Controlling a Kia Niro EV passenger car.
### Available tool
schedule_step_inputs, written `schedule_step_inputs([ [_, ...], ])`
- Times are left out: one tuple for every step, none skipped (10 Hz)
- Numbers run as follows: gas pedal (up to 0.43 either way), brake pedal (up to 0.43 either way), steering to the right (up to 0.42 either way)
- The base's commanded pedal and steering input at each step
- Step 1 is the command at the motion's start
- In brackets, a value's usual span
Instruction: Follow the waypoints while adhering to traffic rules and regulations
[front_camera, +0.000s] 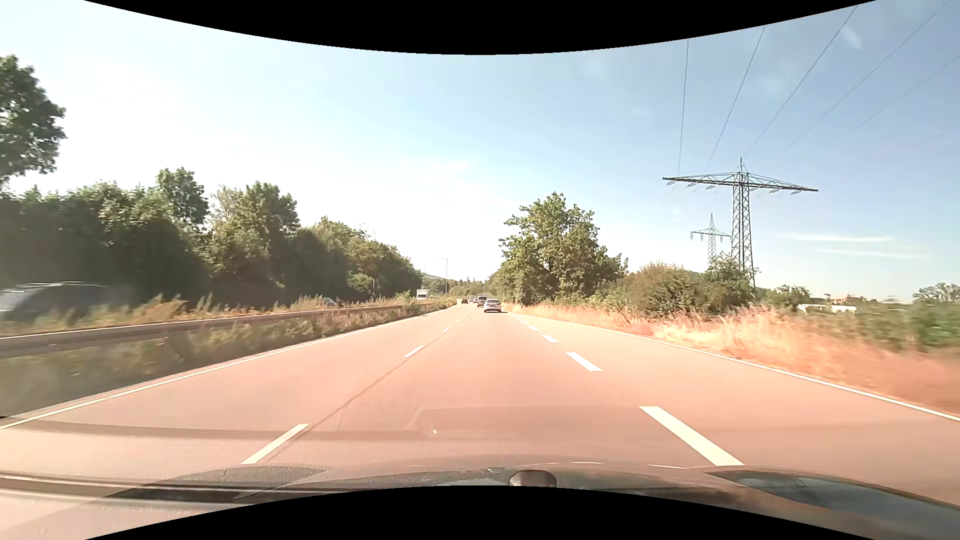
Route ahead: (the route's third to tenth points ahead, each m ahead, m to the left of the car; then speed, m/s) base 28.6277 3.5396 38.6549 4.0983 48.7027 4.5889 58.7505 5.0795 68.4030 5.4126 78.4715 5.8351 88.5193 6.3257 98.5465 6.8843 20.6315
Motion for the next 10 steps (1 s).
schedule_step_inputs([
  [0.138, 0.0, -0.002],
  [0.138, 0.0, -0.002],
  [0.138, 0.0, -0.002],
  [0.138, 0.0, -0.002],
  [0.138, 0.0, -0.002],
  [0.138, 0.0, -0.002],
  [0.138, 0.0, -0.002],
  [0.138, 0.0, -0.002],
  [0.138, 0.0, -0.002],
  [0.138, 0.0, -0.002],
])
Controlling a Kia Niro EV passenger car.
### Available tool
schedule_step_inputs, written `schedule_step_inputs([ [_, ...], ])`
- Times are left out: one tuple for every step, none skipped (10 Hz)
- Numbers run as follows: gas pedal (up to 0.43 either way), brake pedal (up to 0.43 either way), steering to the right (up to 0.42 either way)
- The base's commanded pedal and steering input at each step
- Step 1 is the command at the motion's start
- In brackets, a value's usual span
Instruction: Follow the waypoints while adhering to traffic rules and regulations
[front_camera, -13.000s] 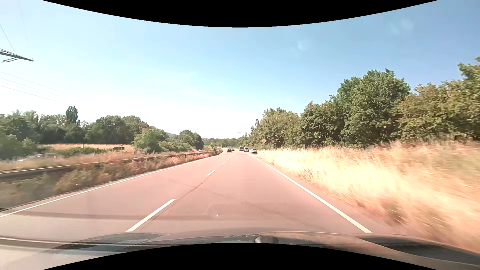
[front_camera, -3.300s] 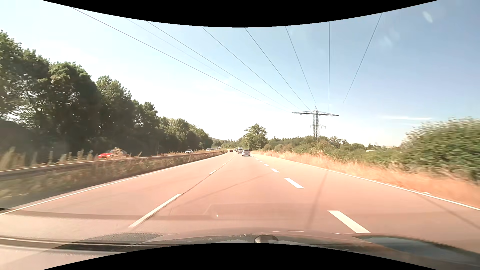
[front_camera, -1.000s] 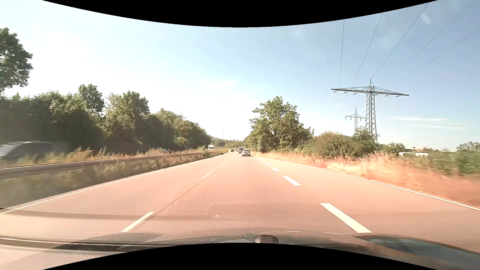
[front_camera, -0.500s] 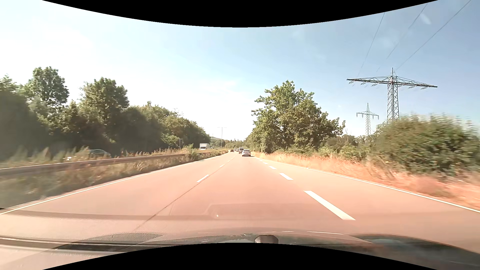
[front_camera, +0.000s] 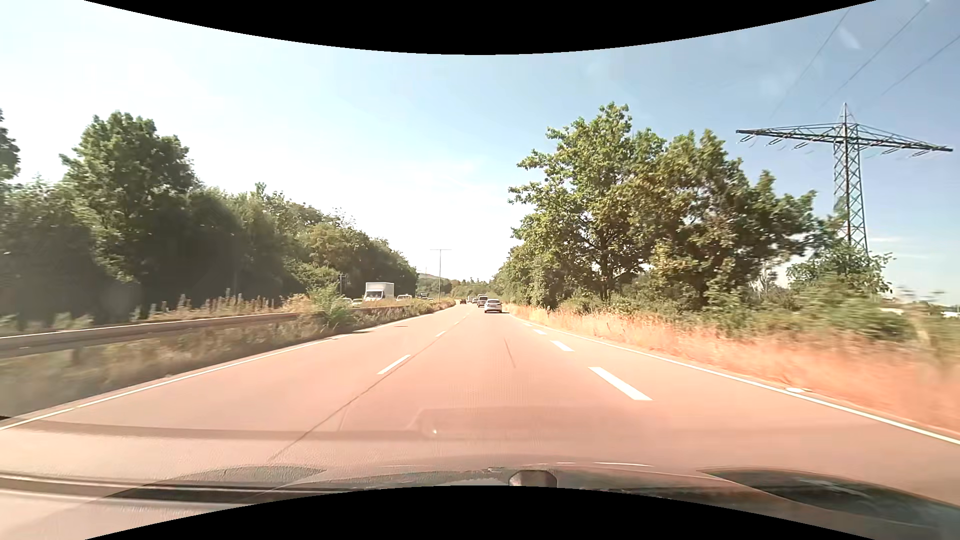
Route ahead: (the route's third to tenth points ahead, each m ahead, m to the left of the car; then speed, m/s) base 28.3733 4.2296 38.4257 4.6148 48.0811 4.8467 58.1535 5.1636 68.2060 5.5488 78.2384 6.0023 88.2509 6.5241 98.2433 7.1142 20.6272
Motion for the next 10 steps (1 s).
schedule_step_inputs([
  [0.138, 0.0, -0.002],
  [0.138, 0.0, -0.002],
  [0.138, 0.0, -0.002],
  [0.138, 0.0, -0.002],
  [0.138, 0.0, -0.002],
  [0.138, 0.0, -0.002],
  [0.138, 0.0, -0.002],
  [0.138, 0.0, -0.002],
  [0.138, 0.0, -0.002],
  [0.138, 0.0, -0.002],
])
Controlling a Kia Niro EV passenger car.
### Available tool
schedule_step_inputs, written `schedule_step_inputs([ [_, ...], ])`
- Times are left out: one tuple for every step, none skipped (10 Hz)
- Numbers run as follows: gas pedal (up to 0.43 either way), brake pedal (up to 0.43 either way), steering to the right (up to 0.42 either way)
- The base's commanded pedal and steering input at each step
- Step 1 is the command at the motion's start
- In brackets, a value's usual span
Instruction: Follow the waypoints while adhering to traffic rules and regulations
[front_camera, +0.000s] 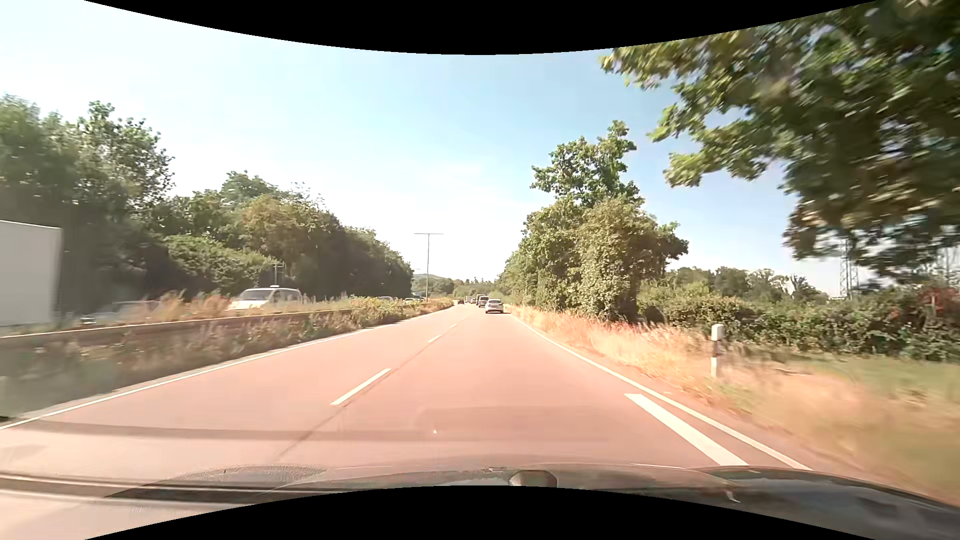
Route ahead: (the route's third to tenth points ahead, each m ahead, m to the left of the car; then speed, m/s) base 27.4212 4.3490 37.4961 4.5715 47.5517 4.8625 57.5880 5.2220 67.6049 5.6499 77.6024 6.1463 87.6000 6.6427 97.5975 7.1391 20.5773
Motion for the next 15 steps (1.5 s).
schedule_step_inputs([
  [0.138, 0.0, -0.002],
  [0.138, 0.0, -0.002],
  [0.138, 0.0, -0.002],
  [0.138, 0.0, -0.002],
  [0.138, 0.0, -0.002],
  [0.138, 0.0, -0.002],
  [0.138, 0.0, -0.002],
  [0.138, 0.0, -0.002],
  [0.138, 0.0, -0.002],
  [0.138, 0.0, -0.002],
  [0.138, 0.0, -0.002],
  [0.138, 0.0, -0.002],
  [0.138, 0.0, -0.002],
  [0.138, 0.0, -0.002],
  [0.138, 0.0, -0.002],
])
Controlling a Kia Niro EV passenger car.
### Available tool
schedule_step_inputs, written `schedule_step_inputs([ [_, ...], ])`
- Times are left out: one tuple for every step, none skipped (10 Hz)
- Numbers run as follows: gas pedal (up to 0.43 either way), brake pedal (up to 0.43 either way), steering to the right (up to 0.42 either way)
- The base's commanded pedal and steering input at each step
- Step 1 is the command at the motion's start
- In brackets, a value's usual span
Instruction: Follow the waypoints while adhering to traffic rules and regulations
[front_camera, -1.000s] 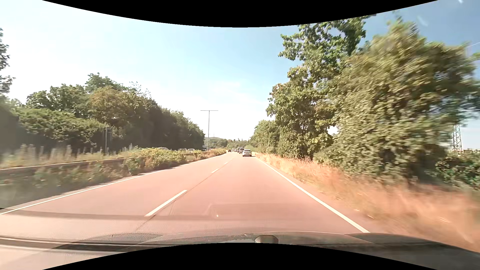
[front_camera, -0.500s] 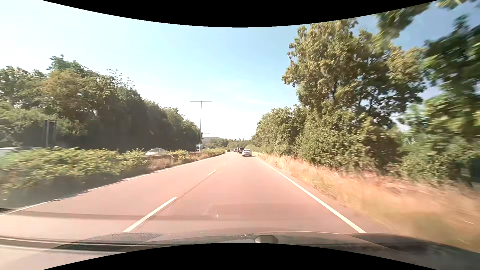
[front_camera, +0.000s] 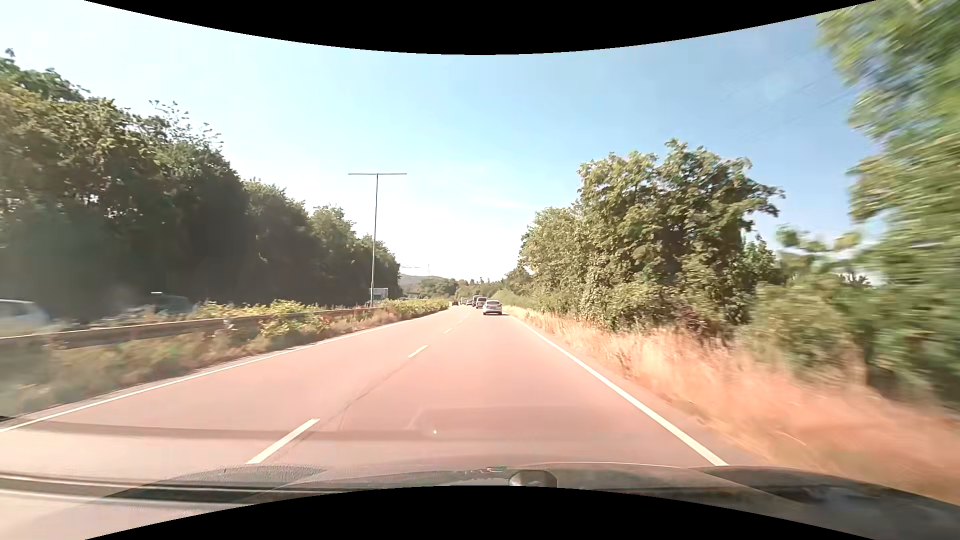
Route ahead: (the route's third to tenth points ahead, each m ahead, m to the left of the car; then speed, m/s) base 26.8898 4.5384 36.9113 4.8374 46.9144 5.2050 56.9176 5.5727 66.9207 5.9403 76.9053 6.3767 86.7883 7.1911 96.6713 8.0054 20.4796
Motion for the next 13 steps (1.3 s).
schedule_step_inputs([
  [0.13, 0.0, -0.002],
  [0.13, 0.0, -0.002],
  [0.13, 0.0, -0.002],
  [0.13, 0.0, -0.002],
  [0.13, 0.0, -0.002],
  [0.13, 0.0, -0.002],
  [0.13, 0.0, -0.002],
  [0.13, 0.0, -0.002],
  [0.13, 0.0, -0.002],
  [0.13, 0.0, -0.002],
  [0.13, 0.0, -0.002],
  [0.13, 0.0, -0.002],
  [0.13, 0.0, -0.002],
])
